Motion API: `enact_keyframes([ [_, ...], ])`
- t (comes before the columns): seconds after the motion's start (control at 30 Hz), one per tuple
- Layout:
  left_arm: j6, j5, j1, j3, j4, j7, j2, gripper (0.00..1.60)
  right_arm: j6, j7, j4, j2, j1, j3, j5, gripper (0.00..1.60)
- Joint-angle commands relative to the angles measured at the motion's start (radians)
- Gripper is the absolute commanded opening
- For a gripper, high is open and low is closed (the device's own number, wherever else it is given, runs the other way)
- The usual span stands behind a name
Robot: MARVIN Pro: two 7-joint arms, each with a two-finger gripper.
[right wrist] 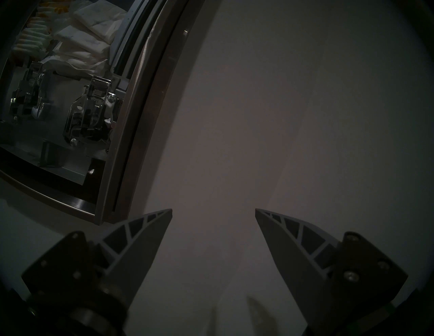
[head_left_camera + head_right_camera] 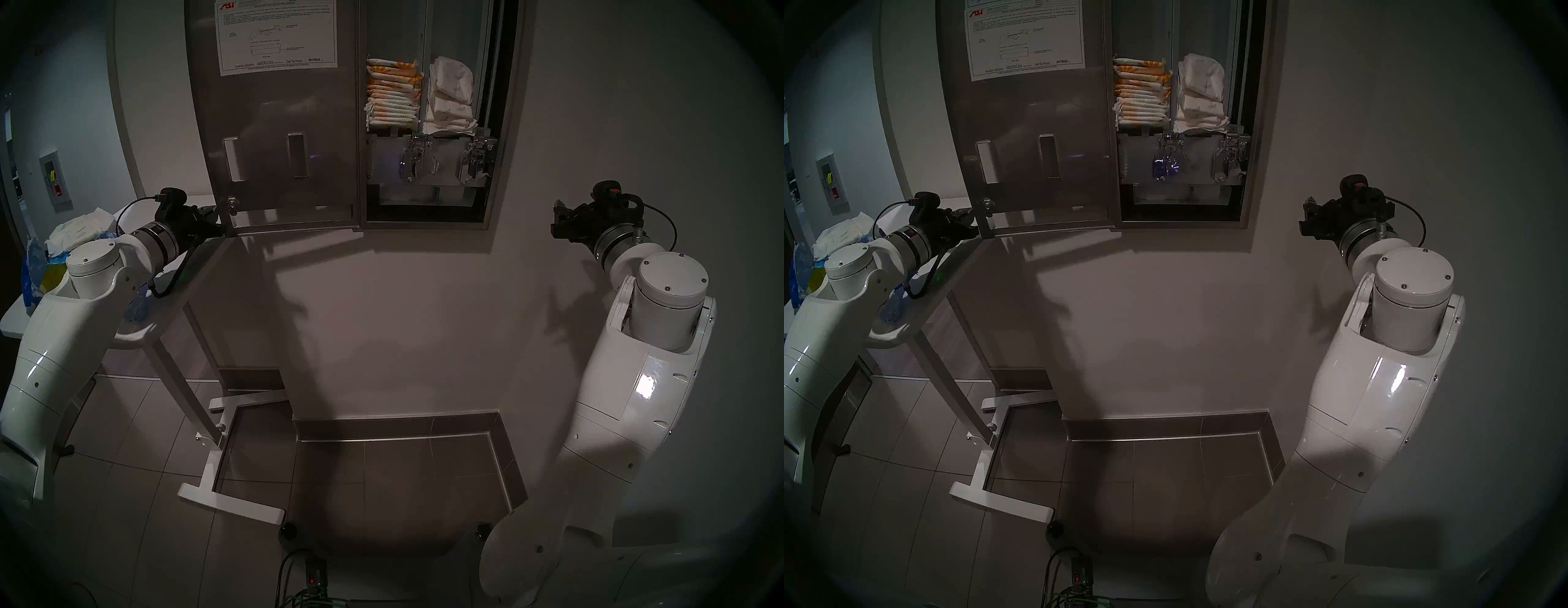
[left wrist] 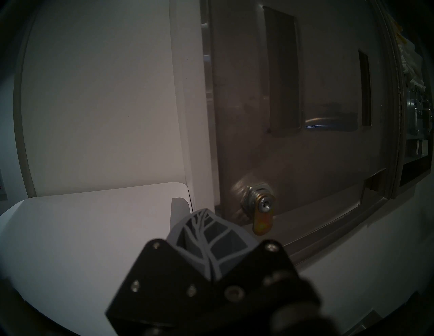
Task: Open the dispenser door, put the pads inside, close the door
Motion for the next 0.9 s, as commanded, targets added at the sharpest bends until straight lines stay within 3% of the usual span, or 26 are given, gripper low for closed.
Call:
enact_keyframes([
  [0.0, -0.003, -0.040, 0.030, 0.082, -0.104, -0.102, -0.059, 0.00, -0.004, -0.003, -0.019, 0.006, 0.019, -0.005, 0.002, 1.29],
  [0.27, -0.009, -0.048, 0.041, 0.078, -0.137, -0.108, -0.048, 0.00, -0.004, -0.003, -0.013, 0.011, 0.019, -0.005, 0.003, 1.29],
  [0.3, -0.011, -0.052, 0.039, 0.079, -0.097, -0.075, -0.050, 0.00, -0.004, -0.003, -0.013, 0.006, 0.016, -0.005, 0.003, 1.29],
  [0.53, -0.015, -0.059, 0.056, 0.078, -0.125, -0.083, -0.039, 0.00, -0.004, -0.003, -0.007, 0.009, 0.015, -0.004, 0.004, 1.29],
  [0.6, -0.016, -0.060, 0.062, 0.076, -0.171, -0.091, -0.034, 0.00, -0.004, -0.003, -0.005, 0.015, 0.018, -0.005, 0.004, 1.29],
  [0.63, -0.019, -0.064, 0.059, 0.077, -0.131, -0.081, -0.036, 0.00, -0.005, -0.003, -0.006, 0.010, 0.015, -0.005, 0.004, 1.29],
  [0.83, -0.030, -0.071, 0.052, 0.069, -0.142, -0.075, -0.029, 0.00, -0.006, -0.004, -0.008, 0.010, 0.017, -0.005, 0.005, 1.29],
  [0.87, -0.031, -0.073, 0.050, 0.067, -0.145, -0.077, -0.027, 0.16, -0.006, -0.004, -0.008, 0.010, 0.017, -0.005, 0.005, 1.29],
])
